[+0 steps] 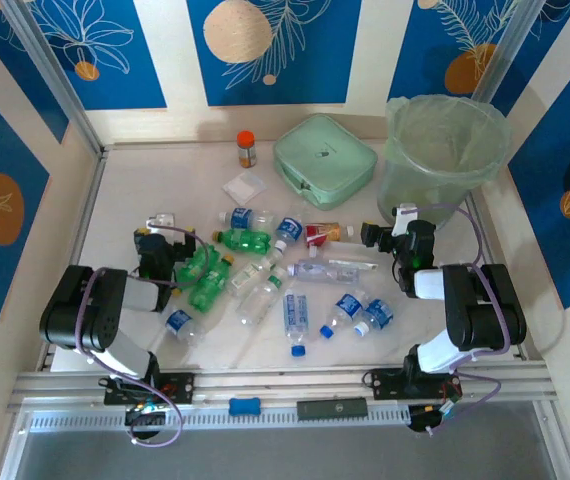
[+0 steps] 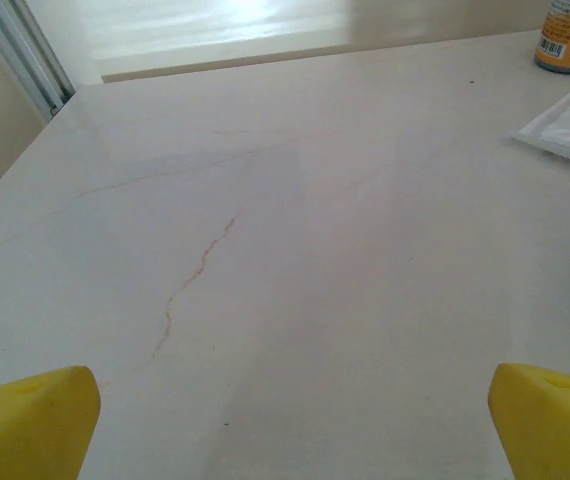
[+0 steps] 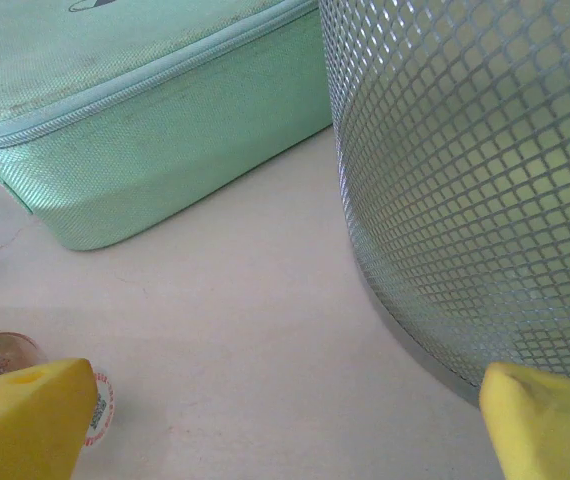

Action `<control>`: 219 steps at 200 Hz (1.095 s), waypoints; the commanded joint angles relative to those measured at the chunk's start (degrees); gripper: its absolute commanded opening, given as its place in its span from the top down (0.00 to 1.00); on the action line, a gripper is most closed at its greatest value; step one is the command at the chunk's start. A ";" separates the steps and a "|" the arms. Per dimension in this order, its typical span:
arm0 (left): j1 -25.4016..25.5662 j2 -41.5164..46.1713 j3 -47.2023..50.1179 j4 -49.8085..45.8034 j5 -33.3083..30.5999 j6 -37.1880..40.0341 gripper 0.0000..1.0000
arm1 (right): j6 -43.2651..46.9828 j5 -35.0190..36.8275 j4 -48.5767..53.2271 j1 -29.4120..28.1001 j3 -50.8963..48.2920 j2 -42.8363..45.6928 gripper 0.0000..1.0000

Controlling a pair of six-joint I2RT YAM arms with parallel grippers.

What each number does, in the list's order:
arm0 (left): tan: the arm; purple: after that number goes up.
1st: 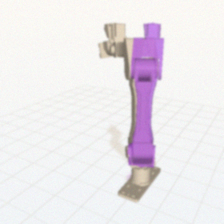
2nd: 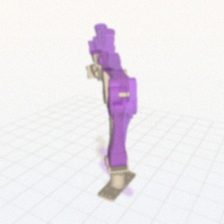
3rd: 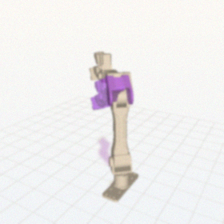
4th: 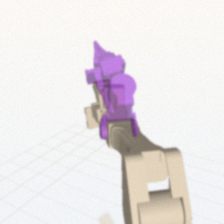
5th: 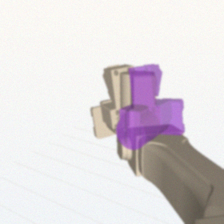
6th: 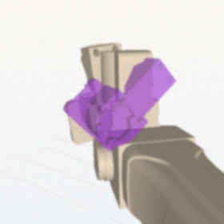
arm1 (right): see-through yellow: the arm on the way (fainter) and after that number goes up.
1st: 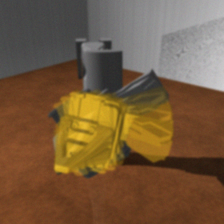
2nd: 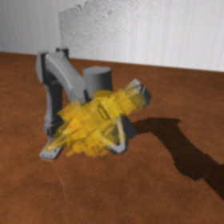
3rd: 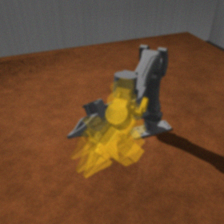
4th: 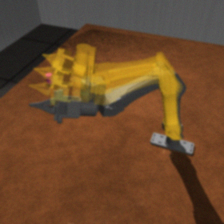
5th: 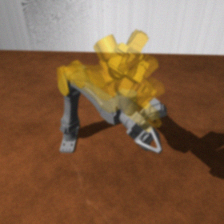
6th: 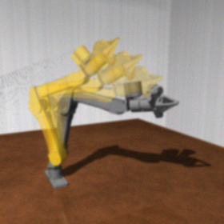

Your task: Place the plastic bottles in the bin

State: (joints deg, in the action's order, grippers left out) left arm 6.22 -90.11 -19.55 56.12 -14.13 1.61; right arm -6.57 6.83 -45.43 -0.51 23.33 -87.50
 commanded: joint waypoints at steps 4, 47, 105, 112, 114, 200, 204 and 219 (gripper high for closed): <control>-0.28 0.15 -0.93 0.30 0.07 -0.22 0.01 | 0.68 -0.64 -0.71 0.16 0.49 0.23 0.01; -0.24 0.26 -0.82 0.57 -0.01 -0.20 0.01 | 0.67 -0.68 -0.72 0.16 0.57 0.27 0.01; -0.24 0.20 -0.92 0.40 0.07 -0.20 0.01 | 0.50 -1.03 -0.61 0.34 0.64 0.25 0.01; -0.24 0.19 -0.93 0.38 0.07 -0.20 0.01 | 0.50 -1.03 -0.58 0.34 0.66 0.23 0.01; -0.24 0.19 -0.93 0.35 0.07 -0.20 0.01 | 0.50 -1.03 -0.55 0.34 0.62 0.23 0.01; 0.04 1.26 -1.16 -1.10 -0.14 0.25 0.01 | 1.19 0.65 -0.51 -0.50 0.31 1.30 0.00; 0.23 2.03 -1.47 -2.12 -0.34 0.47 0.01 | 1.39 0.91 -0.23 -0.82 0.31 1.99 0.00; 0.96 6.16 -2.07 -6.46 -0.80 1.34 0.01 | 2.30 2.93 2.86 -2.12 0.62 5.04 0.00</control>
State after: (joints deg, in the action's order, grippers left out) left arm 6.39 -89.30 -19.68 54.48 -14.15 1.69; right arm -6.22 7.38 -44.91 -1.04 23.33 -86.85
